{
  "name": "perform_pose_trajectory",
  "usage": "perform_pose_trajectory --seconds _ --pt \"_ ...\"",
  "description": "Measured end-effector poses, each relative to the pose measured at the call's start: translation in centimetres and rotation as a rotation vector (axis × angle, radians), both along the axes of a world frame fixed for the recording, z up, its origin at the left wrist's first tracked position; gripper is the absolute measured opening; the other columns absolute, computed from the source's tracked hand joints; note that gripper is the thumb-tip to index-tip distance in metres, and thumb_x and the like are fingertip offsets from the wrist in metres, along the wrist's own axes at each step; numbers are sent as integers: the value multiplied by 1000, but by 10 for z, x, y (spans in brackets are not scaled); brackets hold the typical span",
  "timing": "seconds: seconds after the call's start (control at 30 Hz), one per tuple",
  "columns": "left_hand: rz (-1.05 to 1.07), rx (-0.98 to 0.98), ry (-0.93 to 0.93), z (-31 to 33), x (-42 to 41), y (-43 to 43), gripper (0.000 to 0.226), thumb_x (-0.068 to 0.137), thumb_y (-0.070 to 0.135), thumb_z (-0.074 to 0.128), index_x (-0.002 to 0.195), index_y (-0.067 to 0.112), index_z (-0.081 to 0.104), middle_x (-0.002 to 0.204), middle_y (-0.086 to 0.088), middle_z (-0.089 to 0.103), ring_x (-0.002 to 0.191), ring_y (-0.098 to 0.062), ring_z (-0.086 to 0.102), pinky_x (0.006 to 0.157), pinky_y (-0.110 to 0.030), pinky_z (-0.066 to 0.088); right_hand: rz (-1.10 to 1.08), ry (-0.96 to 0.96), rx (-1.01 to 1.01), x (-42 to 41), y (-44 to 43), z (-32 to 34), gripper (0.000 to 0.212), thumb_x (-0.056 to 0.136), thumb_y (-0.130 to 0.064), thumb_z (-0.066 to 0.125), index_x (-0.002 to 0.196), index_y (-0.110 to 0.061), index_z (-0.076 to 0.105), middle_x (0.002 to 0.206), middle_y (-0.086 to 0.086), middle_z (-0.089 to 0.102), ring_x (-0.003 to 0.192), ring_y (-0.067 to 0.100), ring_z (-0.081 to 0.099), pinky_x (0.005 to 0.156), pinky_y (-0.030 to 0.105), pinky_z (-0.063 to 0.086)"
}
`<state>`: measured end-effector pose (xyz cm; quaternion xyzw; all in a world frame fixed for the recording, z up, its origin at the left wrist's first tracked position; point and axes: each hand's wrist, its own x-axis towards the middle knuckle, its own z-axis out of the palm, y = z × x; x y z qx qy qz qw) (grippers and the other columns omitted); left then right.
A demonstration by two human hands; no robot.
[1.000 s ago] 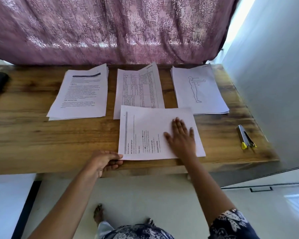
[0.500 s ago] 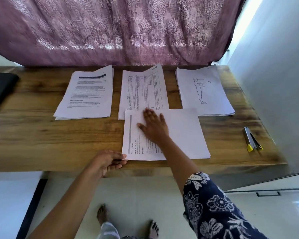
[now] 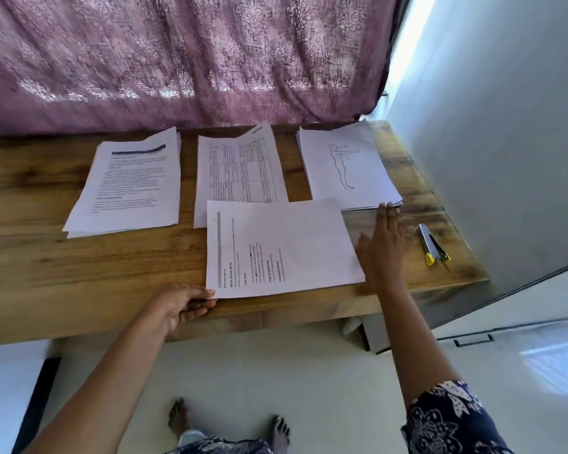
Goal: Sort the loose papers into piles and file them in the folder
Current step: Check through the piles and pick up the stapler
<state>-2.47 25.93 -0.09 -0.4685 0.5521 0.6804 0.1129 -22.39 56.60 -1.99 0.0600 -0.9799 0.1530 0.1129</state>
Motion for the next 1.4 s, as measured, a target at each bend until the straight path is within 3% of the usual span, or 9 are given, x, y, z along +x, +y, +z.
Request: perform_pose_trajectory --seconds 0.17,0.27,0.5,0.67,0.8,0.9,1.03,1.13,1.4 --pt "-9 4 6 -1 0 0 4 83 -6 65 86 -5 62 56 -11 68 43 -11 64 38 -19 50 -384 -127 26 -2 47 0 74 85 -20 51 150 -9 18 156 17 19 146 33 11 114 57 14" --pt "-11 13 1 -1 0 -1 5 83 -6 66 86 -5 62 56 -11 68 44 -11 65 38 -19 50 -494 -223 -56 -4 60 2 70 87 -23 53 148 -6 22 150 22 28 138 39 25 108 51 26" --pt "-8 9 26 2 1 3 5 83 -7 65 82 -3 62 55 -10 68 44 -10 65 39 -19 51 -332 -103 -115 14 34 -11 43 90 -11 50 131 -1 45 123 23 52 112 37 47 90 45 42" --pt "7 20 41 2 2 3 7 83 -7 65 80 -2 62 55 -10 68 45 -10 65 39 -19 51 -172 9 -506 38 7 11 59 84 -31 70 135 -10 48 113 13 63 105 31 56 81 34 42" --pt "31 43 53 3 3 4 5 84 -6 65 82 -2 62 56 -10 68 45 -10 65 39 -19 51 -76 -9 -782 62 -13 34 67 78 -28 79 136 -22 47 101 -4 60 87 12 57 75 21 40" --pt "52 56 66 4 4 5 5 85 -5 65 83 -1 62 57 -9 69 46 -9 65 41 -19 52 81 -150 -1032 73 -34 38 49 78 -22 77 122 -20 55 94 -10 63 86 5 63 78 20 50" --pt "76 83 85 5 5 8 5 87 -4 63 83 0 61 54 -8 67 44 -8 64 41 -17 51 241 -504 -1383 88 -66 39 25 90 -23 59 114 -19 57 85 -1 63 83 12 67 80 34 56" --pt "102 96 103 5 4 8 5 87 -3 63 83 1 62 54 -7 67 44 -8 64 41 -17 51 291 -746 -1316 105 -82 37 44 83 -40 56 122 -21 56 87 4 62 72 16 66 65 26 55" --pt "148 132 138 1 1 13 10 87 -3 63 82 4 60 53 -4 67 45 -6 64 41 -16 51 139 -1119 -1241 149 -98 20 43 72 -44 64 90 -5 63 74 8 66 56 15 48 47 22 38"
